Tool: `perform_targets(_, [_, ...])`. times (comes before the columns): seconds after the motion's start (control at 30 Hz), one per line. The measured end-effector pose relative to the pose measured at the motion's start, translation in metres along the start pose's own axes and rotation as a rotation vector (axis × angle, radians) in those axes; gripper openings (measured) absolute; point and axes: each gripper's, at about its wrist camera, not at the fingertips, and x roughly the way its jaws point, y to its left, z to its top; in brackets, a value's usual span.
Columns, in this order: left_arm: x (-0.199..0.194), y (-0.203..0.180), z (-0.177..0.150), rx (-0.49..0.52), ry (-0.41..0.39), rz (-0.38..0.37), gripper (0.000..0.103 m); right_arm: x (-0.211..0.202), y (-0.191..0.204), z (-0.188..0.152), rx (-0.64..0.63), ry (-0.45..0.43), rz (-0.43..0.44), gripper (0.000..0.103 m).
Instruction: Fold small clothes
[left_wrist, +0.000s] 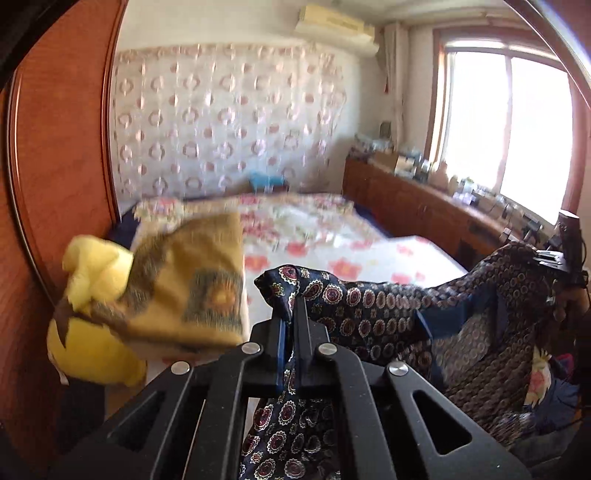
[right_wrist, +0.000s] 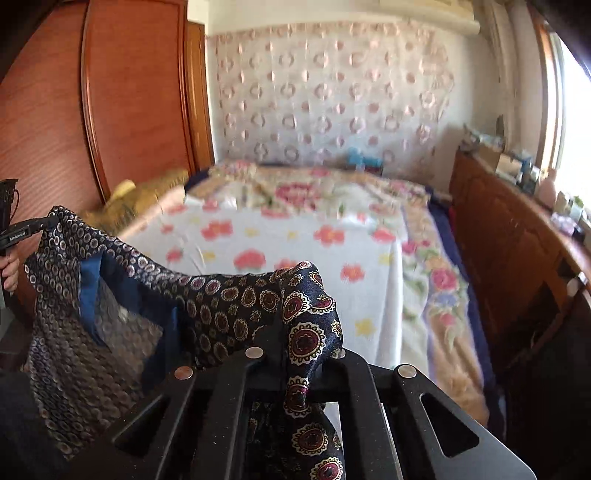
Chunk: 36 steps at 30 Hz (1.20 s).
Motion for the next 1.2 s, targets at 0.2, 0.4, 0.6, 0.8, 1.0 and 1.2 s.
perform_targets(0.2, [-0.066,-0.012,0.054,0.064,-0.178,0.011,0.004,-0.072,-0.004,0.054,-0.046,-0.124,-0.032,0.005])
perform_targets(0.4, [-0.092,0.01,0.108,0.064,-0.276,0.068,0.004,-0.131,-0.002,0.113,-0.114,-0.246,-0.073,0.005])
perform_targets(0.6, [-0.049,0.038,0.136,0.049,-0.257,0.133,0.004,-0.137,0.002,0.152,-0.164,-0.272,-0.104,0.005])
perform_targets(0.8, [0.071,0.067,0.13,0.015,-0.109,0.194,0.004,-0.038,0.001,0.172,-0.157,-0.181,-0.193,0.005])
perform_targets(1.0, [0.16,0.091,0.079,-0.054,0.131,0.184,0.019,0.084,0.012,0.169,-0.038,0.067,-0.191,0.027])
perform_targets(1.2, [0.146,0.079,0.042,-0.039,0.176,0.126,0.049,0.124,0.018,0.122,-0.013,0.178,-0.182,0.028])
